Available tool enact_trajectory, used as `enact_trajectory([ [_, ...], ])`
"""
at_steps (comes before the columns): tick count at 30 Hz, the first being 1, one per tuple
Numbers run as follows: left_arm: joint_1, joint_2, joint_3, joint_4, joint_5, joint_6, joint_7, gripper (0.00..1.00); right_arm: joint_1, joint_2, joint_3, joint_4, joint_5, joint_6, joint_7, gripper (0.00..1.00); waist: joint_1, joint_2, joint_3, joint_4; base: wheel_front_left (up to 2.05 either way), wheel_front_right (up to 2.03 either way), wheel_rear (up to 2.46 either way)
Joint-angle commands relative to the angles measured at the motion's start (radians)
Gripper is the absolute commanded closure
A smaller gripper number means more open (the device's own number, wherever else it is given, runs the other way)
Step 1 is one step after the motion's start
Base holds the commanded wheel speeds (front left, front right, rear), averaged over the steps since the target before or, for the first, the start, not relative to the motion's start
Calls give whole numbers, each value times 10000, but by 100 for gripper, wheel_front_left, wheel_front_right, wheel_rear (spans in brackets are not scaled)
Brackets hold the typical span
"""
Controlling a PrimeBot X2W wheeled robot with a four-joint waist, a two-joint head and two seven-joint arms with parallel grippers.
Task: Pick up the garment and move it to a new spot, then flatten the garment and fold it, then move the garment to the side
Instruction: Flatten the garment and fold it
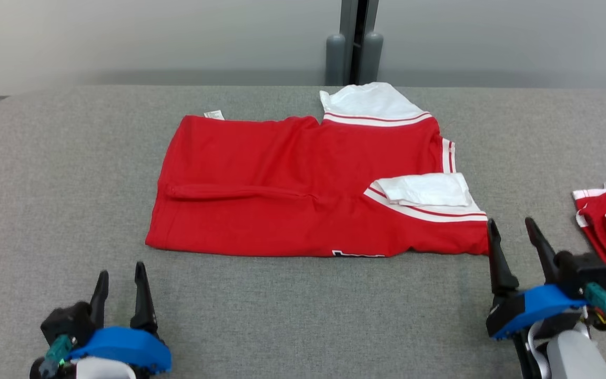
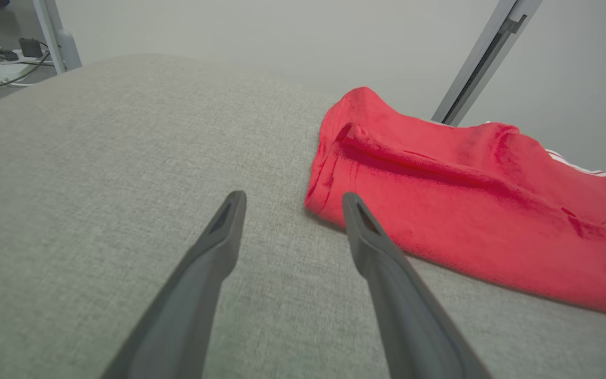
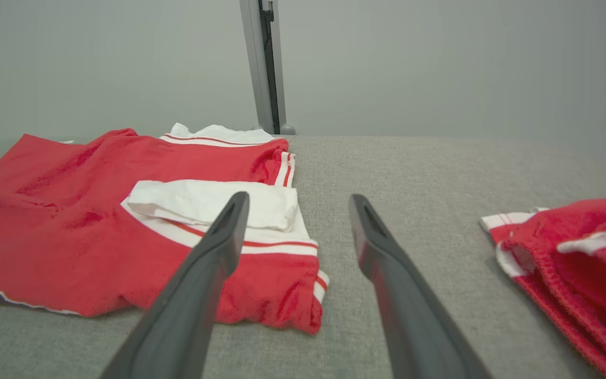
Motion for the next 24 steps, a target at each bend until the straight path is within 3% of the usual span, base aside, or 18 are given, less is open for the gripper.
enact_trajectory([
  [1,228,7,55,-11,102,25,3,0,298,27,5,-60,-87,-2,0,0,1,-1,-232,-109,0,0,0],
  [14,2814,-17,-1282,-49,-94,430,3,0,2920,155,344,373,532,-1,-1,0,1,-1,-1650,89,0,0,0],
  [24,2326,-12,-1280,-511,-202,532,3,0,2747,161,546,263,808,-1,0,0,1,-1,-1435,83,0,0,0],
])
